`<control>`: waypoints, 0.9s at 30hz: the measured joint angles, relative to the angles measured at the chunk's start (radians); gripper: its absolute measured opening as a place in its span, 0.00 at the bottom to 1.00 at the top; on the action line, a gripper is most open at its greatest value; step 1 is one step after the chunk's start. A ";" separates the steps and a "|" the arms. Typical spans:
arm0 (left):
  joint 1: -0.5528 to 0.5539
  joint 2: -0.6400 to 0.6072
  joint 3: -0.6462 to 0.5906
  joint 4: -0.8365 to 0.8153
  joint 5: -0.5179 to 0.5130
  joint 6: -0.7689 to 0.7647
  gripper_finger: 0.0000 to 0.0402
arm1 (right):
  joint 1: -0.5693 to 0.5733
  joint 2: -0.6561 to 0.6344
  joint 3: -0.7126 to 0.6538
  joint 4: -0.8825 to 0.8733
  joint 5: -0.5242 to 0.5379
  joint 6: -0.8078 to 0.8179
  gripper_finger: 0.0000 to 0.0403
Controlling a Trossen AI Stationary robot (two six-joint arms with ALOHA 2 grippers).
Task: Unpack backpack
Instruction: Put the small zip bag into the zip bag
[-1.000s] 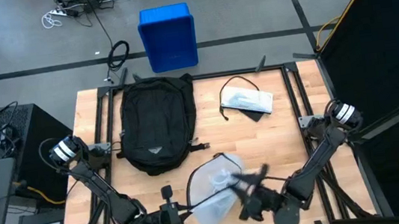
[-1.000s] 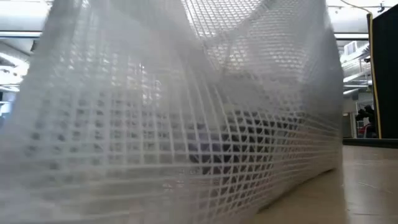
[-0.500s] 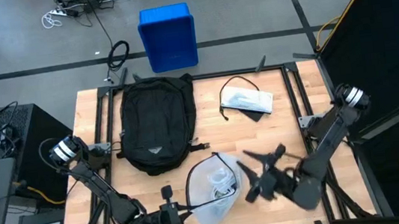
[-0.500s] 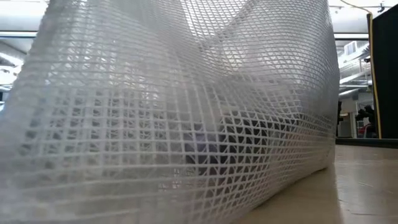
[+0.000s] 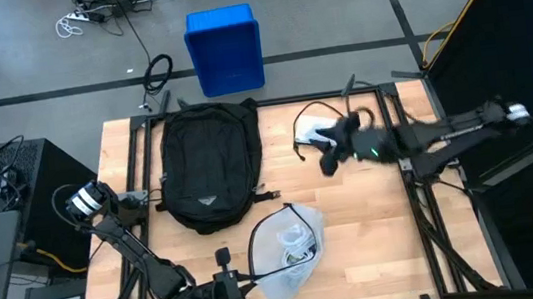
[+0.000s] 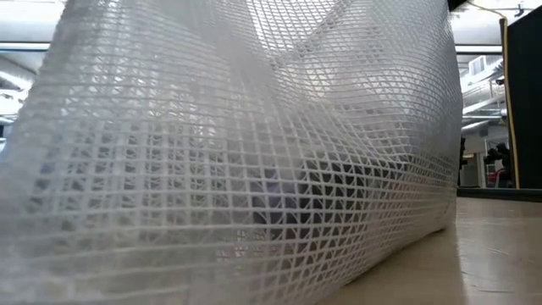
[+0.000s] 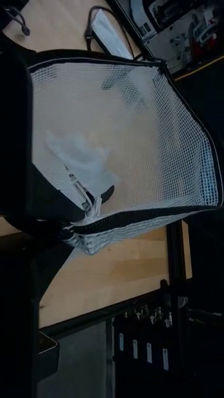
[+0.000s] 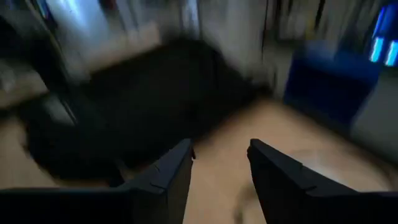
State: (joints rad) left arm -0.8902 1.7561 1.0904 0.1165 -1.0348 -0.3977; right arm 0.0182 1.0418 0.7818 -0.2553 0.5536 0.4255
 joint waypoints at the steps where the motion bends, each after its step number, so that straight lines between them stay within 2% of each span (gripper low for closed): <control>1: 0.000 0.000 0.000 0.000 0.000 0.000 0.00 | -0.066 0.000 -0.021 -0.044 -0.087 0.006 0.34; 3: 0.000 0.000 0.000 -0.003 0.000 0.000 0.00 | -0.160 0.004 -0.067 -0.103 -0.209 -0.001 0.34; 5: 0.000 0.000 0.000 -0.002 0.000 0.000 0.00 | -0.217 0.013 -0.114 -0.115 -0.241 -0.021 0.34; 7: 0.000 0.000 0.000 -0.003 0.000 0.000 0.00 | -0.243 0.014 -0.159 -0.118 -0.233 -0.046 0.32; 12: 0.000 0.000 0.000 -0.003 0.000 0.000 0.00 | -0.247 0.014 -0.238 -0.109 -0.133 -0.028 0.31; 15: 0.000 0.000 0.000 -0.003 0.000 0.000 0.00 | -0.255 0.019 -0.271 -0.115 -0.168 0.047 0.34; 18: 0.000 0.000 0.000 -0.003 0.000 0.000 0.00 | -0.265 0.024 -0.301 -0.128 -0.207 0.088 0.42; 22: 0.000 0.000 0.000 -0.002 0.000 0.000 0.00 | -0.264 0.035 -0.342 -0.129 -0.208 0.095 0.58; 27: 0.000 0.000 0.000 -0.004 0.000 0.000 0.00 | -0.264 0.069 -0.352 -0.146 -0.106 0.097 0.79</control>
State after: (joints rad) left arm -0.8902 1.7564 1.0904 0.1125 -1.0350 -0.3977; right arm -0.2462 1.1105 0.4294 -0.4015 0.4479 0.5226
